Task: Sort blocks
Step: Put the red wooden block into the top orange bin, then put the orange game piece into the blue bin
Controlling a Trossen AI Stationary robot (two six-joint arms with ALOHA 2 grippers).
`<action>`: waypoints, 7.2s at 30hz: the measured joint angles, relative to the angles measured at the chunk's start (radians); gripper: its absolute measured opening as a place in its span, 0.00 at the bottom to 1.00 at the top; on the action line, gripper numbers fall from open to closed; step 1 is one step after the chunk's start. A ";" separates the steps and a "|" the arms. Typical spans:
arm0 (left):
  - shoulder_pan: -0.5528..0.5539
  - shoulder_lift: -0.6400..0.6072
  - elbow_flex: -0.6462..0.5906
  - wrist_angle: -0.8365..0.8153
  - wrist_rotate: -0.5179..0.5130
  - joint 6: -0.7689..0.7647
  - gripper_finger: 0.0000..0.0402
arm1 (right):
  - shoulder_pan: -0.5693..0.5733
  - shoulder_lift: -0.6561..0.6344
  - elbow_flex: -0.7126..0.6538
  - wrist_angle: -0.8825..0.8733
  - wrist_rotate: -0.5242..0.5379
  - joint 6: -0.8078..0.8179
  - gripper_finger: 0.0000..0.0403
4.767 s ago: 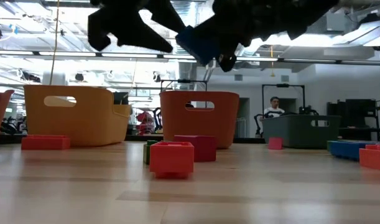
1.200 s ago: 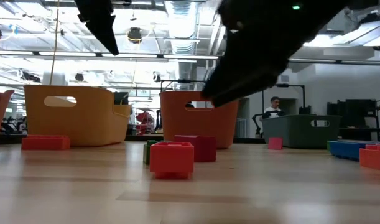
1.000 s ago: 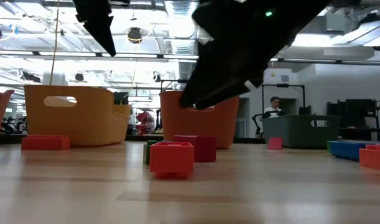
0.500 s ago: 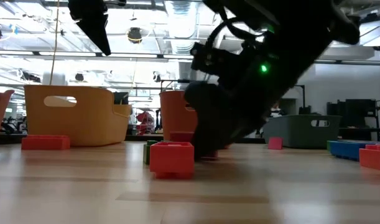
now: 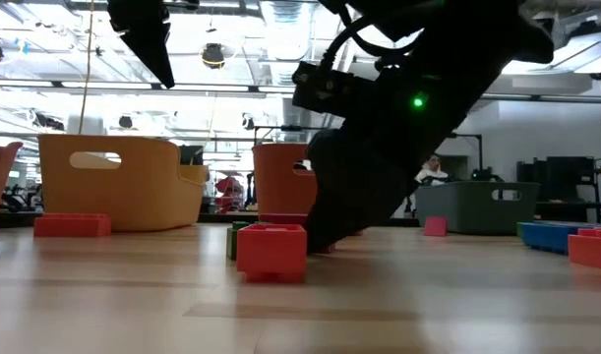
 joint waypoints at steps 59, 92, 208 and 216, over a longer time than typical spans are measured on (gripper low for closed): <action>-0.055 0.216 -0.001 0.728 0.081 0.682 0.54 | -0.180 -0.400 -0.001 -0.080 0.044 -0.581 0.35; 0.016 0.216 -0.001 0.692 0.165 0.726 0.31 | -0.169 -0.482 0.001 -0.290 0.152 -0.531 0.61; 0.577 0.074 0.123 0.784 0.539 0.102 0.60 | -0.652 -1.075 -0.456 -0.754 -0.735 0.118 0.62; 0.598 0.074 0.123 0.716 0.654 0.165 0.60 | -0.503 -1.109 -0.599 -0.839 -0.945 0.476 0.62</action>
